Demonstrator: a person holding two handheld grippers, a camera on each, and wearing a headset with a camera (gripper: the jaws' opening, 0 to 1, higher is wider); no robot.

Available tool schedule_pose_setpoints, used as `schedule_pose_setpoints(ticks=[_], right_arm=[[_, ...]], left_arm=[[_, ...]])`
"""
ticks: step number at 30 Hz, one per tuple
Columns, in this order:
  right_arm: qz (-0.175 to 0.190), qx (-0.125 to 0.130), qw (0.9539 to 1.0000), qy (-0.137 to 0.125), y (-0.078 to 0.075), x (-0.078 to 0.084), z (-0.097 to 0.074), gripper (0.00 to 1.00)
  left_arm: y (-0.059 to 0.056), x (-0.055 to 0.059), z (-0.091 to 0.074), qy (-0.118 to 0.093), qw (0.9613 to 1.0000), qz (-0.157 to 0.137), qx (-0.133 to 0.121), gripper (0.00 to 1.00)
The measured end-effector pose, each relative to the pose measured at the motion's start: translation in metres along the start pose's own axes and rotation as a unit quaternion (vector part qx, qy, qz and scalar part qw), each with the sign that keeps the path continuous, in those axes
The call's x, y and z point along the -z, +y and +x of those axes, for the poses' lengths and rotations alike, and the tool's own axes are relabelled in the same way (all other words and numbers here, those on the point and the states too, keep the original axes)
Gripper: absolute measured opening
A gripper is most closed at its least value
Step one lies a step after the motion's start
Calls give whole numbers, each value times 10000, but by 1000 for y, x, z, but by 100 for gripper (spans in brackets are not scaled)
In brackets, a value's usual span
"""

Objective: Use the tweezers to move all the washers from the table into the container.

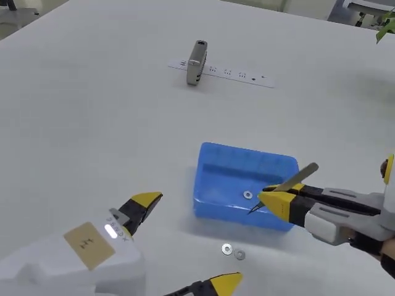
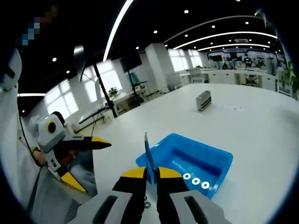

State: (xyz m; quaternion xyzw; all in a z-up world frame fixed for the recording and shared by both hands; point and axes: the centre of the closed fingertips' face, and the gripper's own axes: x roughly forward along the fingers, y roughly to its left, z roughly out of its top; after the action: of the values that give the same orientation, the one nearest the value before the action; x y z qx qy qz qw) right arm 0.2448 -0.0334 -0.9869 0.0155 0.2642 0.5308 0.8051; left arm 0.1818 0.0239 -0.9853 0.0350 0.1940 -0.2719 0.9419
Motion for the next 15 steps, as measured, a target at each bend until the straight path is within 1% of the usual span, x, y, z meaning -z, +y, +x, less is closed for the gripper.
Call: schedule_pose_setpoints(ticks=[7, 15], right_arm=[[-33, -110, 9999, 97, 8, 6, 1, 4], [17, -189, 9993, 322, 13, 26, 6, 4]], left_arm=[[0, 1, 0, 14, 10000, 3, -3, 77], [0, 1, 0, 17, 10000, 17, 13, 77]])
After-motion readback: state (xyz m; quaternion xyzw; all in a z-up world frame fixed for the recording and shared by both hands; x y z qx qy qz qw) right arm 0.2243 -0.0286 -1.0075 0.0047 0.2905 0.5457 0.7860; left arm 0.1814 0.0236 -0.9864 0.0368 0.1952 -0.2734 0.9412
